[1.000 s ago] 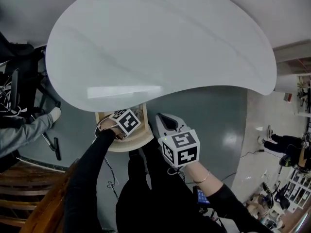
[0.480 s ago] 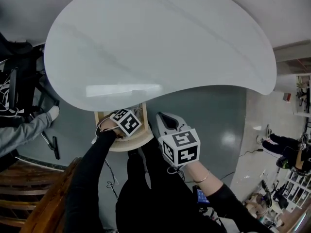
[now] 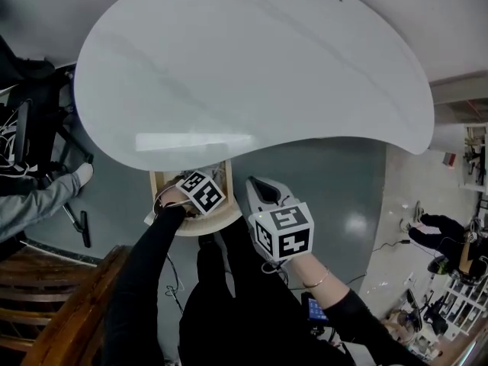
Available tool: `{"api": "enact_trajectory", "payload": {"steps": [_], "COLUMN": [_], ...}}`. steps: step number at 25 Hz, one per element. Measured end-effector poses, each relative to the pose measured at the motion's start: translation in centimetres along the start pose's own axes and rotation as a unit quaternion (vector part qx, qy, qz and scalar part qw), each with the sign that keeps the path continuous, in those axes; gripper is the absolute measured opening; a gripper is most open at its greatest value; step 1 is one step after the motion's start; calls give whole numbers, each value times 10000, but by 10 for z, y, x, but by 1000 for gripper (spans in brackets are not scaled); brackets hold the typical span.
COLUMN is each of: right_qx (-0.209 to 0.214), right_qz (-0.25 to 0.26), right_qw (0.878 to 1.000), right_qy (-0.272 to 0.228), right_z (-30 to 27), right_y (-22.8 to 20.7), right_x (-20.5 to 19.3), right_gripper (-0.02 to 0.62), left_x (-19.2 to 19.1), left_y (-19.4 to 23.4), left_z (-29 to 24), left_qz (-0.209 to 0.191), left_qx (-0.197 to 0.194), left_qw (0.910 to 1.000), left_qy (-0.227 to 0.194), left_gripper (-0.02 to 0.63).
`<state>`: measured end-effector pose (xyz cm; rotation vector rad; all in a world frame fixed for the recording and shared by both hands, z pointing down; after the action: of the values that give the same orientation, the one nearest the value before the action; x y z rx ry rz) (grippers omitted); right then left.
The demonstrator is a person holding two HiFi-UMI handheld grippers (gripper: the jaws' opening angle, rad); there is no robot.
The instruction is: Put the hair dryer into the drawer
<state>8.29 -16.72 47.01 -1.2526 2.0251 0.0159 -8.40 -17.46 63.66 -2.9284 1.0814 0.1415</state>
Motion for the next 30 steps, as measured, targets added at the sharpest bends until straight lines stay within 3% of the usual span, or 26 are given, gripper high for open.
{"api": "enact_trajectory", "payload": {"steps": [7,11,15,23,30], "right_qx": [-34,-62,-59,-79,-138], "right_qz": [8,31,2,58,75], "right_qw": [10000,10000,10000,9998,9996], "right_qy": [-7,-28,-59,-183,-233], "right_z": [1,3,5,9,17], "right_y": [3,4,4,10,15], "right_x": [0,1,1,7,4], "right_gripper": [2,2,2,2,2], "left_x": [1,1,1,-2,-6], "left_y": [-1,1,4,12,9], "left_z": [-1,3,15,38,42], "left_qz": [266,315,271,657,666], "left_qx": [-101,259,537,668,801], "left_qw": [9995,9990,9982,9947,9938], "left_qy": [108,170,-24,-432,-399], "left_gripper": [179,181,182,184,198]}}
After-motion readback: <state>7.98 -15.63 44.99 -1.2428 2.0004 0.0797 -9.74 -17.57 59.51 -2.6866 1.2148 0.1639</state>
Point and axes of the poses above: the fingertips, and each gripper's own axes: z backward along the fingers, y to its left, x out of its top, the point moved 10 cm from there along z, backward along the fingers, and after that the axes turned 8 degrees about x, right-handed, at the moved point
